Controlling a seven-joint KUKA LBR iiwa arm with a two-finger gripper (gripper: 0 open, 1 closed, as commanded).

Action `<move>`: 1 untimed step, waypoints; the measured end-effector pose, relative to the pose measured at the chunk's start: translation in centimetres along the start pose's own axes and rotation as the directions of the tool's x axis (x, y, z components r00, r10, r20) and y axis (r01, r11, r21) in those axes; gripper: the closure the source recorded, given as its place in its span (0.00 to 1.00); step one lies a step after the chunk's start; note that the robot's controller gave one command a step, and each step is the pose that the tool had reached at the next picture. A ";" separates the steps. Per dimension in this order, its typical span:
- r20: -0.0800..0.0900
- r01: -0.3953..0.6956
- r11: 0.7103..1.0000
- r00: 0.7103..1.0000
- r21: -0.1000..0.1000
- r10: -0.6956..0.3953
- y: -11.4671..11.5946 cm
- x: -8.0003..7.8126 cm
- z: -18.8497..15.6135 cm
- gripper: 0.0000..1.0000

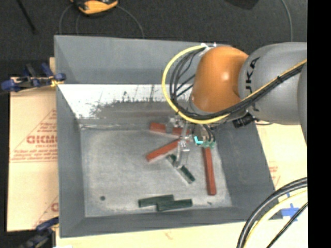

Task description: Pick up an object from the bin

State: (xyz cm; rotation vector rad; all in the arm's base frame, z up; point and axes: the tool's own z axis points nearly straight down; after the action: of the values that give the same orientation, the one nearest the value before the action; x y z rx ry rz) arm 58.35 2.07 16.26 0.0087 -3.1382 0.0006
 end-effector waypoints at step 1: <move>0.007 0.000 1.000 1.000 0.000 0.000 0.0 -0.2 -0.4 0.00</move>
Offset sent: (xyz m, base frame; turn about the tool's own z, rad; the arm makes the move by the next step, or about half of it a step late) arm 0.0458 -0.0411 -0.0926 -0.1538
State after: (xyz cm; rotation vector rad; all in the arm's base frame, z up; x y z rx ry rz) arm 58.53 2.08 16.67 0.0084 -3.1456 0.0001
